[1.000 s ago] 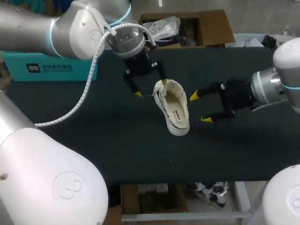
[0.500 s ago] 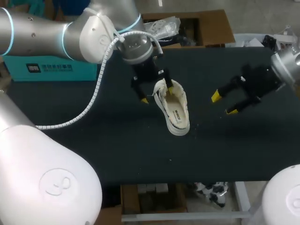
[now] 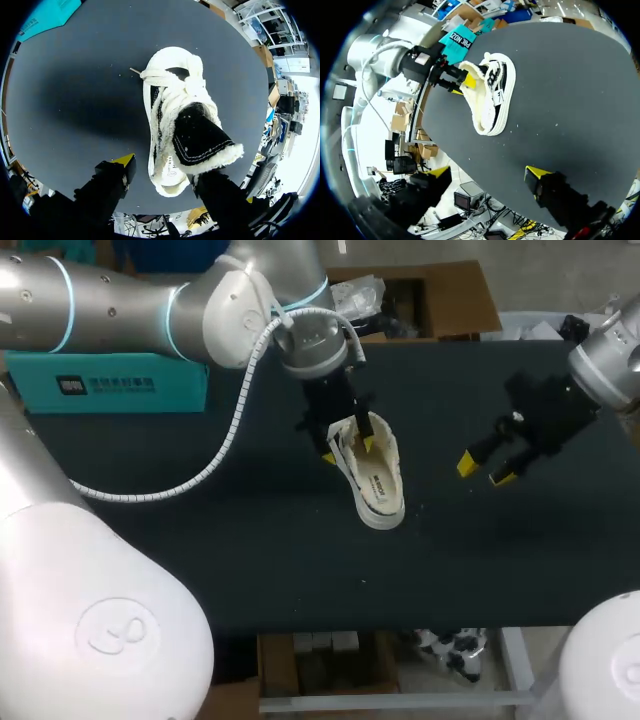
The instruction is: Open the shoe tongue, take the insole out of the shoe, put the insole back into the shoe, and pack the shoe into the shoebox
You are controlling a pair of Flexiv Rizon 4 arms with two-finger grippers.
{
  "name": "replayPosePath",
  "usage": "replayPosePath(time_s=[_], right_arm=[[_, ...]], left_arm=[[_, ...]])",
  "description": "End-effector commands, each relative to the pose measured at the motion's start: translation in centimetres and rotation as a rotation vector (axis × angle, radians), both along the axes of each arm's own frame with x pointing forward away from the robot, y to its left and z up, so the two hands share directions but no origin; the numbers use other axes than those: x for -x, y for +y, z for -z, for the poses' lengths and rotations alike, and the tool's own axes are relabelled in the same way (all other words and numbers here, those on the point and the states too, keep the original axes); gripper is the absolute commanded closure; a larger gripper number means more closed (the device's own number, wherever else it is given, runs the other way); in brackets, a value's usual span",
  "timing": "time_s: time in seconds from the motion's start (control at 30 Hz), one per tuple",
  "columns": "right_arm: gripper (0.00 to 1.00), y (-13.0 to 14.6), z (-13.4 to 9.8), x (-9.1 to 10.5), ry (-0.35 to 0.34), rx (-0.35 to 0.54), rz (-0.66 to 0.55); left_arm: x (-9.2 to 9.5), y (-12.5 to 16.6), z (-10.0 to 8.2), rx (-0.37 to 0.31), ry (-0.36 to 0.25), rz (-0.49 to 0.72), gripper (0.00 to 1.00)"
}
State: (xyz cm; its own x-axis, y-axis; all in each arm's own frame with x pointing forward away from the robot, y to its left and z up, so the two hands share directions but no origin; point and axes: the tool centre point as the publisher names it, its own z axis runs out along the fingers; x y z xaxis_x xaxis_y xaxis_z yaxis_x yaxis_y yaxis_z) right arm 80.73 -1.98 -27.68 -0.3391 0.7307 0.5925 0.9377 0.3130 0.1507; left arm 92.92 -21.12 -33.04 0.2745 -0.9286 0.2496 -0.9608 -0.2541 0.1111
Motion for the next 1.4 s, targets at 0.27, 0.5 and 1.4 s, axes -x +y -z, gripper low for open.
replayPosePath(time_s=[0.27,0.5,1.4], right_arm=[[0.0,-0.5,0.0,0.8,-0.006,0.016,-0.001],[0.0,-0.5,0.0,0.8,-0.006,0.016,-0.001],[0.0,-3.2,-4.4,2.1,-0.486,0.496,-1.064]], left_arm=[[-0.2,-1.1,0.8,-0.055,0.001,0.005,1.0],[0.6,-1.1,0.7,-0.049,-0.075,0.036,1.0],[-6.0,3.3,-8.3,-0.071,-0.494,0.709,1.0]])
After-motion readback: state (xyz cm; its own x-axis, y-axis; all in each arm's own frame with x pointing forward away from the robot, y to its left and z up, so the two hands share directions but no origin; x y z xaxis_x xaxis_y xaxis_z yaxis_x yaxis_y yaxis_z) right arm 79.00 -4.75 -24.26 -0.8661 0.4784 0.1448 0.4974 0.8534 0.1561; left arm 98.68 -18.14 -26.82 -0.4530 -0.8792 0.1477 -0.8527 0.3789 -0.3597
